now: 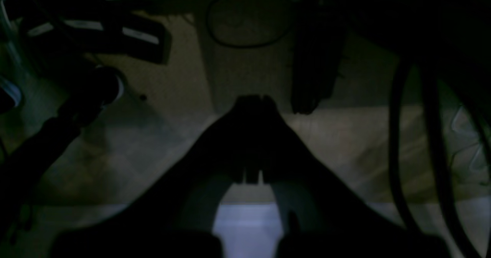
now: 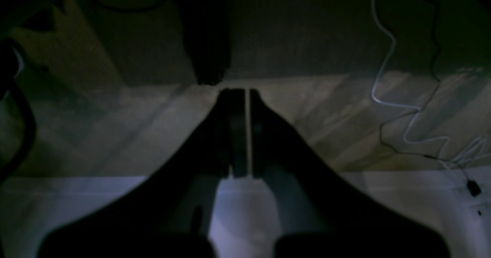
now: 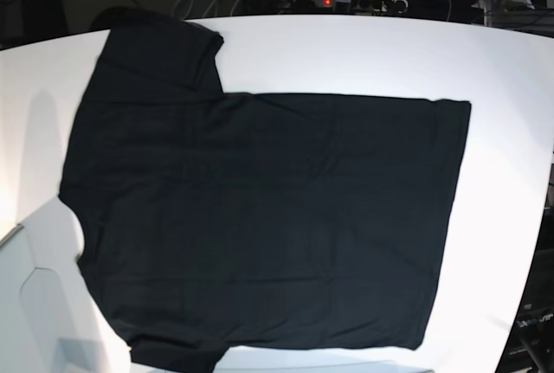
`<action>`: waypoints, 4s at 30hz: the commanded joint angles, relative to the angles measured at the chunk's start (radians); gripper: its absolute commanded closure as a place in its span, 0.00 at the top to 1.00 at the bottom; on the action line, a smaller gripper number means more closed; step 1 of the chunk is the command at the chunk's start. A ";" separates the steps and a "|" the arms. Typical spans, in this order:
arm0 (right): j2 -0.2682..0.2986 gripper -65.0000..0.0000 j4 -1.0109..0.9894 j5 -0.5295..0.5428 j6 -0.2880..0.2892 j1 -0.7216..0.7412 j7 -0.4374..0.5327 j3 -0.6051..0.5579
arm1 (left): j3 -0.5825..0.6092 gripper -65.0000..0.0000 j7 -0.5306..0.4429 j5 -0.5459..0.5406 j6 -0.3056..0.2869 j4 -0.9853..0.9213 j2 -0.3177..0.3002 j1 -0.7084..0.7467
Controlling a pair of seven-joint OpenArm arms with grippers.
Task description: Fold the T-shirt properly
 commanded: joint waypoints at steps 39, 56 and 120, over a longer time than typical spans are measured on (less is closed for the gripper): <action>0.082 0.00 1.497 -0.005 0.016 -0.996 -0.003 0.032 | -0.078 0.01 0.002 -0.001 -0.001 1.447 -0.304 0.917; 0.079 0.02 1.906 -0.005 0.016 -0.979 -0.002 0.131 | -0.263 0.34 0.002 -0.260 -0.002 1.800 -0.307 0.973; 0.087 0.41 1.888 -0.002 0.130 -0.582 -0.143 0.339 | -0.334 0.25 0.001 -0.427 -0.004 1.234 -0.304 0.307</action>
